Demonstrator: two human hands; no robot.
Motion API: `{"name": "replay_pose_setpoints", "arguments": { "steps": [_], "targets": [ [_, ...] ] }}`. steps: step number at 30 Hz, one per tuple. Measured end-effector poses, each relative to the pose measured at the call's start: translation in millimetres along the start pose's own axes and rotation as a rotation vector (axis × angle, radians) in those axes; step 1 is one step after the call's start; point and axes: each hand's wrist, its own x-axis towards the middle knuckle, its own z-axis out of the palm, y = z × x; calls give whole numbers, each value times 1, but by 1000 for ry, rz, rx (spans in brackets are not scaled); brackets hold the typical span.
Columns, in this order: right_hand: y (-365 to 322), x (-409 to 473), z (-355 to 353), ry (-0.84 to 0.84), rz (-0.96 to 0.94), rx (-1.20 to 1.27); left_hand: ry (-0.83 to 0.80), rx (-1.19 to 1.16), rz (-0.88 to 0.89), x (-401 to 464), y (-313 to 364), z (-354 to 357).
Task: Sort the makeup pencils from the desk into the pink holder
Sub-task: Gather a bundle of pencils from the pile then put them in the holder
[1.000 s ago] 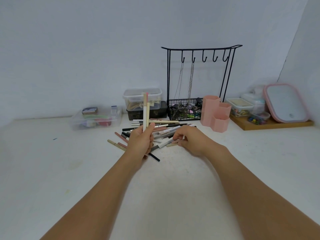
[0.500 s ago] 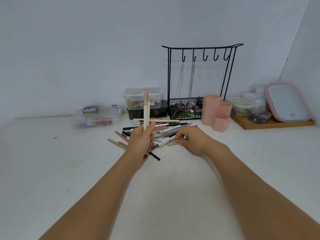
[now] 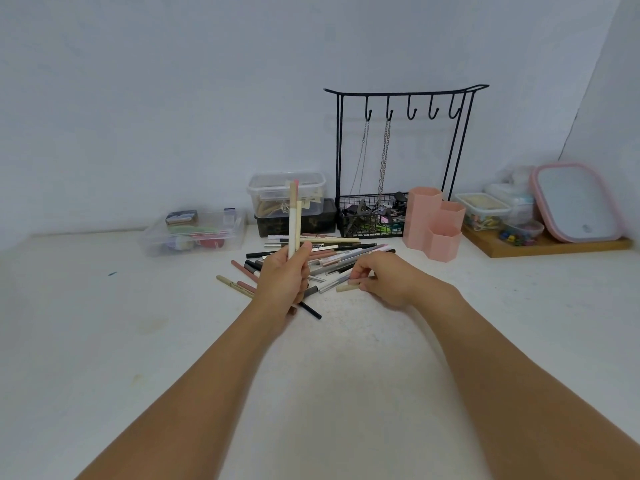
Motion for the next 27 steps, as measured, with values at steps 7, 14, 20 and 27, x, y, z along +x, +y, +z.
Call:
{"name": "replay_pose_setpoints", "arguments": {
  "steps": [7, 14, 20, 27],
  "targets": [
    [-2, -3, -4, 6, -27, 24, -9, -3, 1, 0, -1, 0],
    [-24, -7, -17, 577, -297, 202, -14, -32, -14, 0, 0, 0],
    [-54, -15, -28, 630, -271, 939, -135, -84, -21, -4, 4, 3],
    [-61, -10, -10, 399, -240, 1182, -357, -61, -26, -8, -5, 10]
  ]
}}
